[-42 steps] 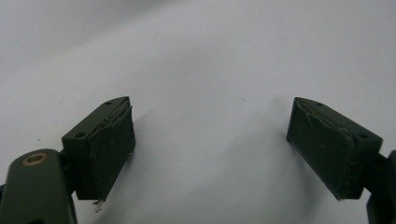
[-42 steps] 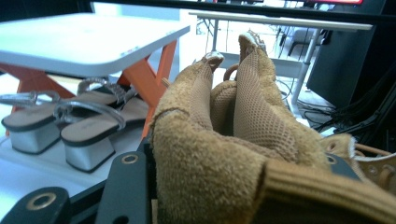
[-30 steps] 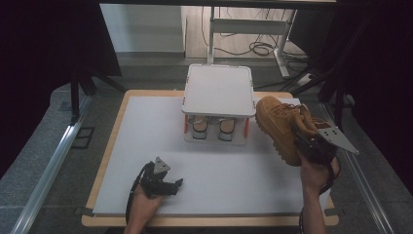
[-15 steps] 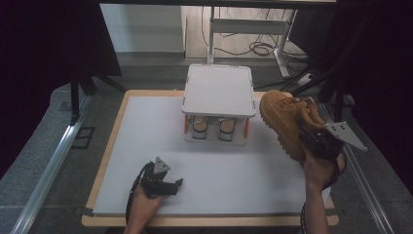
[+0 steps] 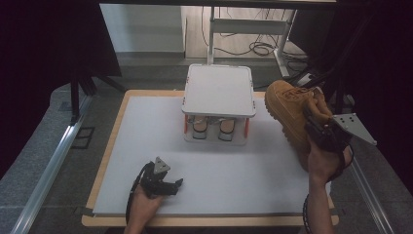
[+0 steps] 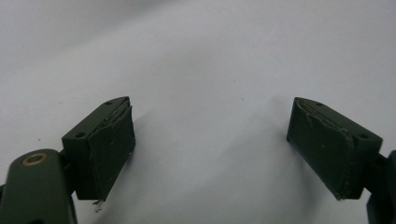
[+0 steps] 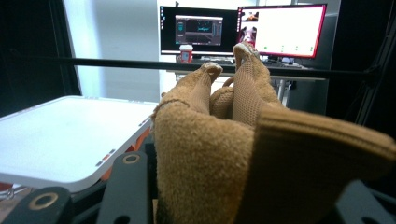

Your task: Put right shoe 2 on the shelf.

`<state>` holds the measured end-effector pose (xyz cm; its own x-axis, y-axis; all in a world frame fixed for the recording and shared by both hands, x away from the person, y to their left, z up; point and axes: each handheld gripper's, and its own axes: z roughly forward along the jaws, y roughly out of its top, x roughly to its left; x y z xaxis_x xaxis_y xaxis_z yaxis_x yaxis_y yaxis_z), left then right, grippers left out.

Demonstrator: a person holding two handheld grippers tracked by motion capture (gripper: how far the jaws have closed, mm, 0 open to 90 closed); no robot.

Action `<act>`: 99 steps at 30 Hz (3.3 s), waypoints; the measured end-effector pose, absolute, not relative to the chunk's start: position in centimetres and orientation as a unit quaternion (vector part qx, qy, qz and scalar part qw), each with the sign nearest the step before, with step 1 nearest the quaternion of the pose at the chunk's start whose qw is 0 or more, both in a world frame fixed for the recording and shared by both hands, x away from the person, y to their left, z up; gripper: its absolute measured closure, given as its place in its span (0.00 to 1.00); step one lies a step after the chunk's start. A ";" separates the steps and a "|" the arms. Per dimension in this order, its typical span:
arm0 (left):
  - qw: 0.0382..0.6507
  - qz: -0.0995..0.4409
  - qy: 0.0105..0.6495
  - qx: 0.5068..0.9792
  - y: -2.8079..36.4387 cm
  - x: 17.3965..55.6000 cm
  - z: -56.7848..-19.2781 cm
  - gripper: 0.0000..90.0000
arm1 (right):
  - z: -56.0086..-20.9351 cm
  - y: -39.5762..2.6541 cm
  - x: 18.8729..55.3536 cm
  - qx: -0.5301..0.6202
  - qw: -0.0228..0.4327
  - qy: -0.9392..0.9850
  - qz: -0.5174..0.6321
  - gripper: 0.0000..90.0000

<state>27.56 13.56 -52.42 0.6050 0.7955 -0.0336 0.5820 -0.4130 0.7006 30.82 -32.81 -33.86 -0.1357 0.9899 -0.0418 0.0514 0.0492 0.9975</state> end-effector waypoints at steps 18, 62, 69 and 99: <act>0.346 0.155 0.417 0.826 13.6 27.6 -52.4 0.17 | -31.3 -30.6 31.4 0.437 0.467 0.557 0.530 0.60; 0.346 0.156 0.415 0.827 13.6 27.6 -52.5 0.17 | -30.5 -19.2 36.9 0.380 0.426 0.591 0.570 0.60; 0.347 0.156 0.415 0.827 13.6 27.6 -52.5 0.17 | -31.0 -17.7 37.8 0.379 0.422 0.592 0.572 0.60; 0.345 0.156 0.413 0.828 13.6 27.6 -52.4 0.17 | -32.8 -11.9 42.3 0.377 0.406 0.600 0.577 0.58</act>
